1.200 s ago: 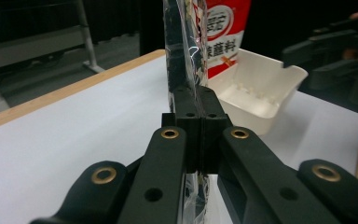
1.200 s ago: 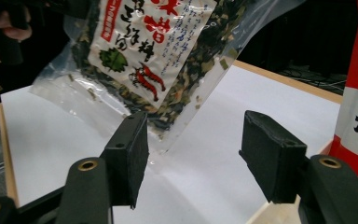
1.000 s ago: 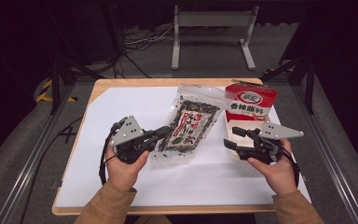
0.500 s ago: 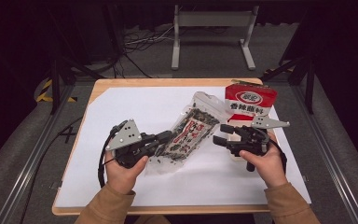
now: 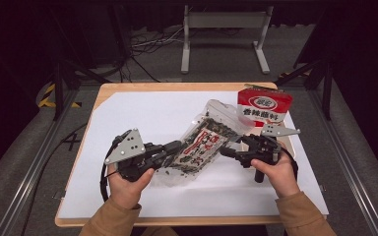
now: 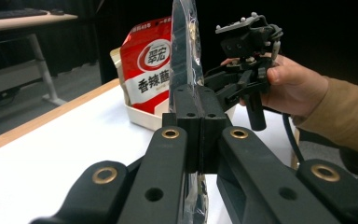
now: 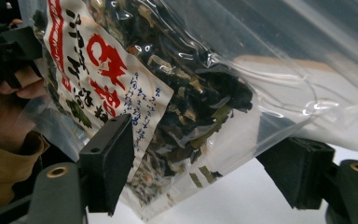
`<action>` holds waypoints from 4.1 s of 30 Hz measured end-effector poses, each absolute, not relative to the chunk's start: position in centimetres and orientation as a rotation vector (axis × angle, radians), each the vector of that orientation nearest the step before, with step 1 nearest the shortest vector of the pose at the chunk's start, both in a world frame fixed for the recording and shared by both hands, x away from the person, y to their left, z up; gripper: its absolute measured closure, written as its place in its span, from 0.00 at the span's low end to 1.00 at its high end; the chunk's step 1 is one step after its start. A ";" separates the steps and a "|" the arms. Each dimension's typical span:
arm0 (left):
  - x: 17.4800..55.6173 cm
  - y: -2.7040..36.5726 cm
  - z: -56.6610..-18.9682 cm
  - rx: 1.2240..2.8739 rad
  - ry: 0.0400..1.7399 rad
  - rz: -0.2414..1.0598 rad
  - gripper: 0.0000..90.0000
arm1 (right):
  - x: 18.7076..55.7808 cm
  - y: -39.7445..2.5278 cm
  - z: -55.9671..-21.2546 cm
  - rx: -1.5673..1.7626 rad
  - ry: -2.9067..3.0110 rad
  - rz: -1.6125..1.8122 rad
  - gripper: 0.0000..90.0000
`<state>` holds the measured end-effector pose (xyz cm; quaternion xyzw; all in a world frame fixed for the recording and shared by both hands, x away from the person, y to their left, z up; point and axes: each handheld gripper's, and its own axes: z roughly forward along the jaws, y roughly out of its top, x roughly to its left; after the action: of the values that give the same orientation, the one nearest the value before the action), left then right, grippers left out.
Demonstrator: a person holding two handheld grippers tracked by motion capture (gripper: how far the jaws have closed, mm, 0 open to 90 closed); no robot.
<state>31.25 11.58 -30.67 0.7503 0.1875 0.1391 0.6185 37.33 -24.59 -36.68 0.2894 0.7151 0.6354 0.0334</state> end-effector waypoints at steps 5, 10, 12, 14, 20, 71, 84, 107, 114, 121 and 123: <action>31.6 11.8 -31.0 1.730 0.420 0.313 0.99 | 36.9 -24.6 -36.2 0.890 2.159 1.973 0.44; 31.9 12.0 -31.5 1.746 0.430 0.294 0.99 | 36.3 -24.7 -35.4 0.851 2.079 2.017 0.50; 32.0 12.0 -31.5 1.748 0.435 0.286 0.99 | 36.1 -24.9 -35.1 0.826 2.055 2.043 0.54; 32.1 12.0 -31.6 1.748 0.441 0.287 0.99 | 35.8 -25.1 -34.8 0.796 2.046 2.077 0.60; 32.3 12.0 -32.0 1.768 0.452 0.281 0.99 | 35.4 -25.2 -34.4 0.734 2.061 2.101 0.70; 34.8 15.2 -35.1 1.958 0.653 0.352 0.48 | 33.4 -29.6 -26.0 0.573 2.084 1.823 0.85; 35.4 15.6 -35.5 1.985 0.687 0.359 0.42 | 34.0 -30.9 -23.3 0.589 2.042 1.784 0.85; 35.7 15.9 -35.8 1.982 0.710 0.349 0.41 | 34.7 -34.2 -21.5 0.690 1.924 1.652 0.85; 35.7 16.0 -35.8 1.985 0.713 0.350 0.40 | 35.0 -35.0 -22.2 0.721 1.899 1.593 0.85; 35.7 16.0 -35.9 1.984 0.717 0.350 0.40 | 35.1 -35.3 -22.7 0.737 1.879 1.534 0.85; 35.7 16.0 -35.9 1.984 0.719 0.350 0.40 | 35.1 -35.3 -22.8 0.747 1.873 1.524 0.85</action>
<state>35.70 15.99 -35.87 0.8134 0.2950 0.1435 0.4803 35.10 -35.34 -22.82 0.2817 0.7064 0.5747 0.3024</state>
